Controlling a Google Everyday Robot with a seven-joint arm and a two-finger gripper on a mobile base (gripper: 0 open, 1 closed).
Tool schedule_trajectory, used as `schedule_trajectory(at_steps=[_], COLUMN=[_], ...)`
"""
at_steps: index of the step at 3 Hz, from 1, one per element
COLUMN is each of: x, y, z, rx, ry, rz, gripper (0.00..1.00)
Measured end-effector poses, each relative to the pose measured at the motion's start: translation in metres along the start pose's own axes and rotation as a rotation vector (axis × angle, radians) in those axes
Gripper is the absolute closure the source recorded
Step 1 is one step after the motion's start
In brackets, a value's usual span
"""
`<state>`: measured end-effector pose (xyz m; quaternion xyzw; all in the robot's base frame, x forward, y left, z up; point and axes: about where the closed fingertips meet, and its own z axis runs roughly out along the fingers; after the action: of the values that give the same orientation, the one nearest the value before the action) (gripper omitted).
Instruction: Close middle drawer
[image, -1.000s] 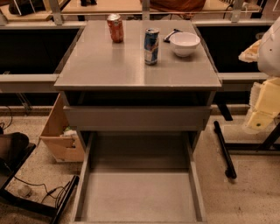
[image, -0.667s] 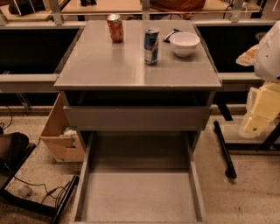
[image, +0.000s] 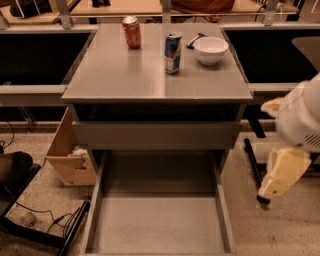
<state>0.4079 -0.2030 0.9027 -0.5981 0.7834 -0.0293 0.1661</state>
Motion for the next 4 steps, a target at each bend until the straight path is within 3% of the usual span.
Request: schedule_trajectory(at_steps=[2, 3, 4], x=[0.029, 0.052, 0.077], y=[0.056, 0.094, 0.136], z=[0.117, 0.176, 0.223], rx=[-0.001, -0.041, -0.054], ry=[0.056, 0.083, 0.106], rz=[0.006, 0.030, 0.100], gripper=[0.00, 0.00, 0.00])
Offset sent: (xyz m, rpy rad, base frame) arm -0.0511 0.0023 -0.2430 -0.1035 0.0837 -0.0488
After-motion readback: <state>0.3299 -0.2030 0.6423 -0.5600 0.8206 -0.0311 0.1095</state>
